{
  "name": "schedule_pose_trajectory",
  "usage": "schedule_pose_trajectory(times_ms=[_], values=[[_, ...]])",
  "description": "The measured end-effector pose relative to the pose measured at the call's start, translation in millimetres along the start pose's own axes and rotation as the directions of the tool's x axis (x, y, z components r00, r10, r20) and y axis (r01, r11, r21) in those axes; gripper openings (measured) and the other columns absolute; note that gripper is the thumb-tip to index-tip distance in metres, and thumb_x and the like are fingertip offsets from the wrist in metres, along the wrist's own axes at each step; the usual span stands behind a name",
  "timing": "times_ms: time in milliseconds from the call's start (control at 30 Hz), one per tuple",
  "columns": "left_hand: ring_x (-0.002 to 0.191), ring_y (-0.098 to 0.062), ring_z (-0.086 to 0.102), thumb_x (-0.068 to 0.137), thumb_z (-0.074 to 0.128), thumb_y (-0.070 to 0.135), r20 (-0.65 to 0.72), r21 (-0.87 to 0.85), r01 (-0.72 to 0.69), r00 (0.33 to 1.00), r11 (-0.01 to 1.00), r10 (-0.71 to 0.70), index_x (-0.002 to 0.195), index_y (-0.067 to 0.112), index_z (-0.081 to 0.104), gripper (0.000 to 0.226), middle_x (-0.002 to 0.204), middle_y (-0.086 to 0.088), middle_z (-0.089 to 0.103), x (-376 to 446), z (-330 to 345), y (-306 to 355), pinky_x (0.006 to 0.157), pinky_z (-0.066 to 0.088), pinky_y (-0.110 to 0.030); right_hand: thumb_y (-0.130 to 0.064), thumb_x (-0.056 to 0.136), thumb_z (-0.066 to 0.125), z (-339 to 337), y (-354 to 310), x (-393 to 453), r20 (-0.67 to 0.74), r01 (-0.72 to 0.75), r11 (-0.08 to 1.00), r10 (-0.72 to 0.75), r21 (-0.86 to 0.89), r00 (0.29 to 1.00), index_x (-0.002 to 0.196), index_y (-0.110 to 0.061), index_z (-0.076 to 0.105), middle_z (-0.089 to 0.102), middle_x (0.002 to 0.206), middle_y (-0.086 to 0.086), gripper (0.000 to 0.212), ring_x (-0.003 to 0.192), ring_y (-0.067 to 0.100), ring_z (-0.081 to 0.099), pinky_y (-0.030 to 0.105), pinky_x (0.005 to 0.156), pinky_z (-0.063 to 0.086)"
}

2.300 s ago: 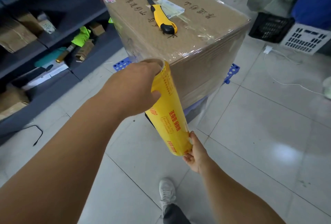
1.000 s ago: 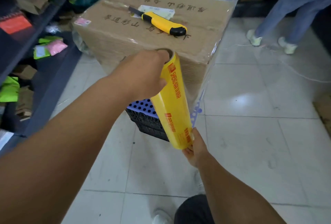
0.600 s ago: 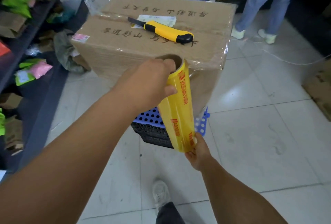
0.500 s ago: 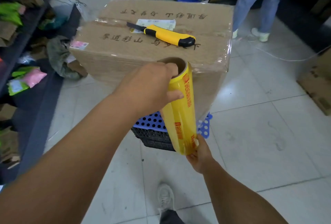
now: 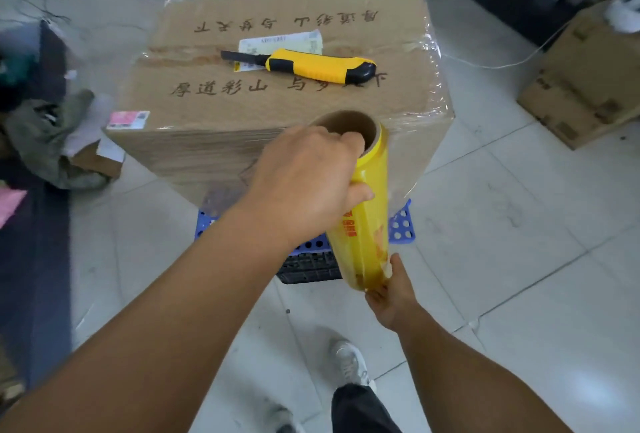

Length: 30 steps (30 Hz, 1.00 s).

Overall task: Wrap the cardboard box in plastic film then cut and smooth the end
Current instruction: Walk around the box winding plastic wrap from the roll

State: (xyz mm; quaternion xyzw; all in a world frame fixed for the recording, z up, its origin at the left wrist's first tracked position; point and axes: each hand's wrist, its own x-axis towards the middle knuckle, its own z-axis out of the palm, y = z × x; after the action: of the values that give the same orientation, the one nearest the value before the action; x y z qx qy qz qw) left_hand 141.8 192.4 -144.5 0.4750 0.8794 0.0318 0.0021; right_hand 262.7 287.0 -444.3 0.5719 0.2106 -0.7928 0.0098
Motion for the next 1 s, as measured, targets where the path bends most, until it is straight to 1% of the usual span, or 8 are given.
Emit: schedule_pose_trajectory(times_ms=[100,233,500,600,667,733,833,1000], values=[[0.087,-0.027,0.056,0.080,0.056,0.059,-0.011,-0.046,-0.011,1.000,0.999,0.010,0.098,0.020,0.053,0.043,0.087,0.000,0.058,-6.0,0.9,-10.5,0.061,0.033,-0.031,-0.065,0.087,0.048,0.9,21.2,-3.4,-0.010,-0.032,0.999,0.032,0.026,0.999,0.142,-0.016,0.043,0.054,0.137,0.009,0.074,0.114,0.022,0.055,0.033,0.104,0.038],[0.082,-0.026,0.058,0.083,0.061,0.045,0.032,-0.112,-0.120,0.992,0.986,0.124,0.101,0.021,0.051,0.031,0.088,0.002,0.059,-21.0,-0.8,-30.8,0.061,0.046,-0.036,-0.054,0.091,0.051,5.4,51.0,-16.4,-0.054,-0.002,0.989,0.010,0.149,0.998,0.146,-0.015,0.037,0.049,0.140,0.007,0.069,0.121,0.021,0.051,0.033,0.107,0.036],[0.070,-0.026,0.050,0.079,0.058,0.059,-0.006,-0.045,-0.191,0.982,0.981,0.191,0.084,0.020,0.045,0.041,0.068,0.003,0.047,-43.8,-7.7,-42.1,0.056,0.034,-0.032,-0.051,0.093,0.047,28.0,106.5,-43.4,-0.046,0.052,0.975,-0.043,0.216,0.998,0.130,-0.014,0.055,0.060,0.103,0.005,0.054,0.095,0.018,0.058,0.029,0.094,0.043],[0.067,-0.023,0.048,0.083,0.063,0.039,0.053,-0.041,-0.200,0.978,0.979,0.202,0.087,0.017,0.043,0.030,0.068,0.002,0.046,-51.2,-10.2,-51.8,0.053,0.036,-0.033,-0.049,0.091,0.053,34.0,124.4,-46.6,-0.050,0.048,0.969,-0.037,0.242,0.998,0.132,-0.010,0.056,0.052,0.083,0.005,0.057,0.063,0.016,0.043,0.024,0.057,0.040],[0.066,-0.023,0.049,0.083,0.063,0.038,0.004,-0.061,-0.163,0.987,0.985,0.164,0.087,0.017,0.046,0.028,0.066,0.002,0.045,-54.3,-10.1,-53.9,0.051,0.035,-0.032,-0.049,0.088,0.057,37.1,127.6,-47.4,-0.061,0.042,0.969,-0.028,0.244,0.998,0.131,-0.011,0.057,0.052,0.082,0.004,0.057,0.058,0.014,0.034,0.023,0.048,0.033],[0.068,-0.024,0.046,0.081,0.063,0.047,-0.032,-0.050,-0.110,0.994,0.993,0.108,0.088,0.018,0.049,0.033,0.069,0.002,0.046,-57.9,-10.3,-52.0,0.054,0.034,-0.032,-0.053,0.087,0.058,38.1,129.1,-47.9,-0.054,0.042,0.972,-0.030,0.233,0.998,0.132,-0.013,0.055,0.058,0.098,0.004,0.060,0.062,0.014,0.043,0.023,0.054,0.038],[0.070,-0.024,0.044,0.078,0.061,0.057,-0.058,-0.011,-0.052,0.997,0.999,0.051,0.082,0.021,0.048,0.039,0.075,0.001,0.046,-64.1,-10.9,-52.2,0.058,0.033,-0.033,-0.056,0.084,0.060,37.0,138.2,-54.3,-0.042,0.023,0.977,-0.014,0.214,0.999,0.140,-0.018,0.045,0.049,0.134,0.005,0.069,0.094,0.018,0.056,0.027,0.084,0.046],[0.070,-0.025,0.052,0.080,0.065,0.038,0.062,-0.025,-0.143,0.988,0.989,0.144,0.088,0.016,0.047,0.029,0.076,-0.001,0.054,-81.8,-13.2,-75.8,0.057,0.043,-0.037,-0.046,0.087,0.063,34.1,153.1,-67.1,-0.062,0.050,0.972,-0.037,0.230,0.997,0.138,-0.019,0.047,0.050,0.135,0.007,0.060,0.110,0.021,0.054,0.029,0.096,0.044]])
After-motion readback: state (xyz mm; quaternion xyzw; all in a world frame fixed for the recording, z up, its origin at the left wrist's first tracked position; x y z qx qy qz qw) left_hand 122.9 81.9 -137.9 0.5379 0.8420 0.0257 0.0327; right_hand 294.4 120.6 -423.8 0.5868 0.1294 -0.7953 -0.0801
